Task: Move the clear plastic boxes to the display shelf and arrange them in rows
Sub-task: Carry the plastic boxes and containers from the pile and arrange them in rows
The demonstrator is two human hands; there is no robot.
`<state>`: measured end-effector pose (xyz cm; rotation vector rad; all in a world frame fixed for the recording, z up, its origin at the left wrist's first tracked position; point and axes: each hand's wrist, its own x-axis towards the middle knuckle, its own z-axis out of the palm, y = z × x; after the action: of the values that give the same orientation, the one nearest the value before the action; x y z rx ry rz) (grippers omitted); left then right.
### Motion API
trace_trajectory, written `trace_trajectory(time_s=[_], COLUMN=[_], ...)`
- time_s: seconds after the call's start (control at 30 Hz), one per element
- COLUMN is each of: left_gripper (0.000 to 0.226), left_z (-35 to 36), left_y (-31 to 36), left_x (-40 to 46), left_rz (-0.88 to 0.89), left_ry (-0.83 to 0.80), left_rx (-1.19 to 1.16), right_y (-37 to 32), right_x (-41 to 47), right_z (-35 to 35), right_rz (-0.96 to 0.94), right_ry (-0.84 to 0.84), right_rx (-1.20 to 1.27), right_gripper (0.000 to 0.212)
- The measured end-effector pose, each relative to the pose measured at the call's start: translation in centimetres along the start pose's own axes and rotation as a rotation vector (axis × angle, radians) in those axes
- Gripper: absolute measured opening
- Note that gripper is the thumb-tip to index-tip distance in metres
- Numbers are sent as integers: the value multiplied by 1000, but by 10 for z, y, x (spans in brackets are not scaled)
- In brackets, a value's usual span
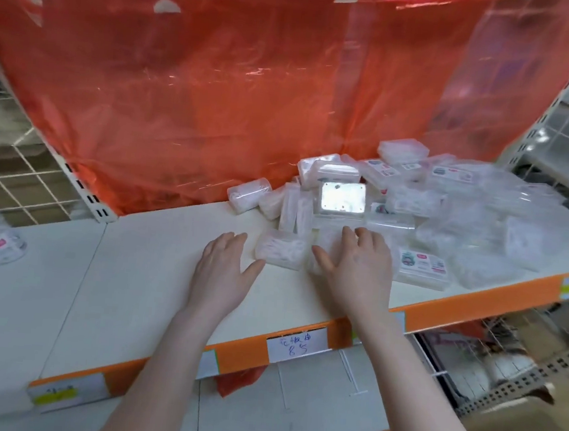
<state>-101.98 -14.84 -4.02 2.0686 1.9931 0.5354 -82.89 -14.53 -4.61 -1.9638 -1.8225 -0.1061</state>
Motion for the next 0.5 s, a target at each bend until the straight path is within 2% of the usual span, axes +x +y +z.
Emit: trace_trajectory(time_s=[0.13, 0.3, 0.4, 0.5], left_gripper=[59, 59, 58, 58], left_z=[-2, -4, -7, -10], left_y=[2, 3, -3, -9], left_x=[5, 7, 8, 10], left_rz=[-8, -3, 0, -6], left_ry=[14, 11, 12, 18], left_rx=[1, -12, -11, -20], right_y=[3, -2, -12, -18], right_x=[3, 8, 11, 10], right_z=[-3, -12, -12, -10], right_rz=[-69, -59, -70, -65], right_ry=[-48, -108, -179, -187], right_rx=[38, -20, -51, -40], right_gripper=[45, 53, 40, 38])
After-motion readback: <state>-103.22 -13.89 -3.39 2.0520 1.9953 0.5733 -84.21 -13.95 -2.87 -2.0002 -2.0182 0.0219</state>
